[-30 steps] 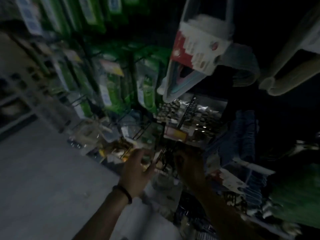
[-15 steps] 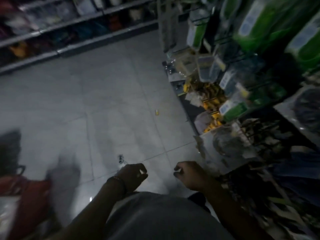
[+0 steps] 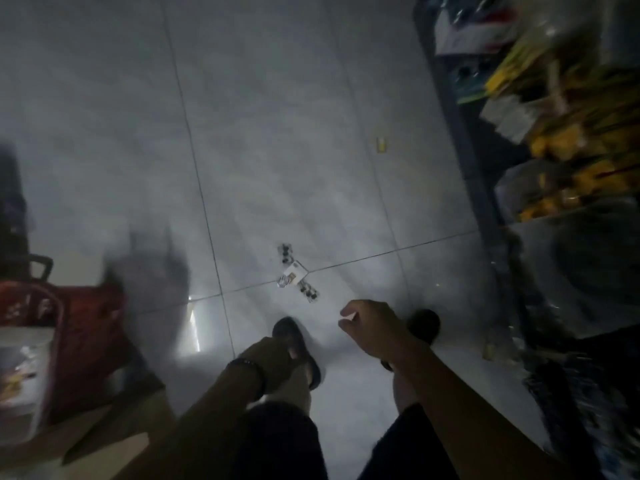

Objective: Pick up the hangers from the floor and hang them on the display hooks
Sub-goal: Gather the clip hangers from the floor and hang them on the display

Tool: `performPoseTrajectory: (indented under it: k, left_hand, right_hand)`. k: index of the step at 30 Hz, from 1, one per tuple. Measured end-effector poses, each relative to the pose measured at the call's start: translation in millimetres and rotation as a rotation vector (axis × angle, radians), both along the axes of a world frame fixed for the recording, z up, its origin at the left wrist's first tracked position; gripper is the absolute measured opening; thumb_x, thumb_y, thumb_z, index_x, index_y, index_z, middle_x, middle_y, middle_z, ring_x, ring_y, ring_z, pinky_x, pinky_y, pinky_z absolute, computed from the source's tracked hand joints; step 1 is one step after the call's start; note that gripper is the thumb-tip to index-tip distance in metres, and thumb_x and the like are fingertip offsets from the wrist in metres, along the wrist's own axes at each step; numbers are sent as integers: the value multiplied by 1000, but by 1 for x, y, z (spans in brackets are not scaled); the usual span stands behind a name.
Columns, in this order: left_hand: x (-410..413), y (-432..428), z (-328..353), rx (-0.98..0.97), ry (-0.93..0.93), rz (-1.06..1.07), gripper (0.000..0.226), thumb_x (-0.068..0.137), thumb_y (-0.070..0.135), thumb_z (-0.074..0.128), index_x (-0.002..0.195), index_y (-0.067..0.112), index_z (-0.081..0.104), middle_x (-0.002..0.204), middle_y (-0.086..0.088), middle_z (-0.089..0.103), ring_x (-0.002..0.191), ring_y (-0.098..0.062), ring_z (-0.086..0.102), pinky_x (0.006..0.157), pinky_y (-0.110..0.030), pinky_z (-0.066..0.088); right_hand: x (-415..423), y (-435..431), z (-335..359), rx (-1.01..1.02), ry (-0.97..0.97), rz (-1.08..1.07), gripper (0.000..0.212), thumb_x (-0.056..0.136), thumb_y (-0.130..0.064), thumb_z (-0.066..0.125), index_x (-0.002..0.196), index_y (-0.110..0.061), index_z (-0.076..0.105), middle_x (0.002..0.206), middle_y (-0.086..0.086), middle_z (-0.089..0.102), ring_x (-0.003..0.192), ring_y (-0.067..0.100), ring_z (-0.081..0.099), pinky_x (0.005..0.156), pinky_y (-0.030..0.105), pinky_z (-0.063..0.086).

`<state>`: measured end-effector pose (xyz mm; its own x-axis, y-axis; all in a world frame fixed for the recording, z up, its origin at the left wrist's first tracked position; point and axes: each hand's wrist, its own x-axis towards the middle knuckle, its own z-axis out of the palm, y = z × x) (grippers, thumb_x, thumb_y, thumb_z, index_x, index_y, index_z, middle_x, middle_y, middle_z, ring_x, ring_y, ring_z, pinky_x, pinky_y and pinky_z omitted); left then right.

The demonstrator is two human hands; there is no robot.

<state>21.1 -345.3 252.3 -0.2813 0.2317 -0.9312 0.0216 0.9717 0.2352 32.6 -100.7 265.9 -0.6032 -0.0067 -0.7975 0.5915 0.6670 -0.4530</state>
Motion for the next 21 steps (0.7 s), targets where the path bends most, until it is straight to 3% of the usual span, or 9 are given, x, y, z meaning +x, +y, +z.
performPoseTrajectory:
  k: [2, 5, 8, 13, 17, 21]
  left_hand:
    - [-20, -13, -55, -20, -55, 30, 35, 106, 32, 53, 138, 21, 65, 128, -3, 72, 113, -20, 68, 99, -34, 58]
    - [-48, -35, -165, -50, -9, 251, 30, 107, 23, 54, 132, 12, 66, 126, -9, 72, 100, -16, 70, 87, -18, 56]
    - [-58, -56, -287, -97, 60, 382, 28, 106, 31, 55, 132, 22, 60, 125, -8, 70, 111, -28, 68, 94, -38, 58]
    - [-76, -61, -455, -208, 120, 585, 47, 101, 46, 60, 141, 22, 49, 139, -15, 59, 126, -35, 60, 107, -48, 52]
    - [-91, -51, -545, -242, 230, 667, 52, 99, 51, 60, 139, 22, 45, 136, -14, 52, 120, -38, 61, 100, -53, 56]
    - [-76, -43, -587, -296, 325, 832, 34, 99, 29, 59, 129, 15, 54, 130, -14, 52, 111, -38, 62, 95, -51, 59]
  right_hand:
    - [-11, -28, -69, 0, -55, 14, 32, 95, -41, 71, 120, -22, 71, 110, 0, 76, 101, 18, 70, 90, 28, 55]
    - [-27, -63, -186, -1, -111, 75, 33, 97, -40, 67, 124, -20, 66, 110, 2, 74, 99, 21, 70, 88, 33, 57]
    - [-42, -87, -305, 17, -145, 220, 36, 98, -36, 64, 129, -18, 64, 123, 6, 70, 111, 25, 67, 93, 32, 51]
    - [-60, -113, -468, 120, -17, 396, 31, 92, -20, 59, 122, -13, 62, 113, 10, 64, 105, 31, 66, 84, 39, 57]
    - [-56, -128, -555, 120, 19, 442, 38, 92, -28, 66, 126, -15, 55, 115, 13, 60, 107, 33, 61, 87, 44, 58]
    - [-31, -115, -586, 93, 133, 334, 34, 92, -25, 66, 122, -15, 56, 115, 11, 58, 103, 30, 59, 82, 36, 53]
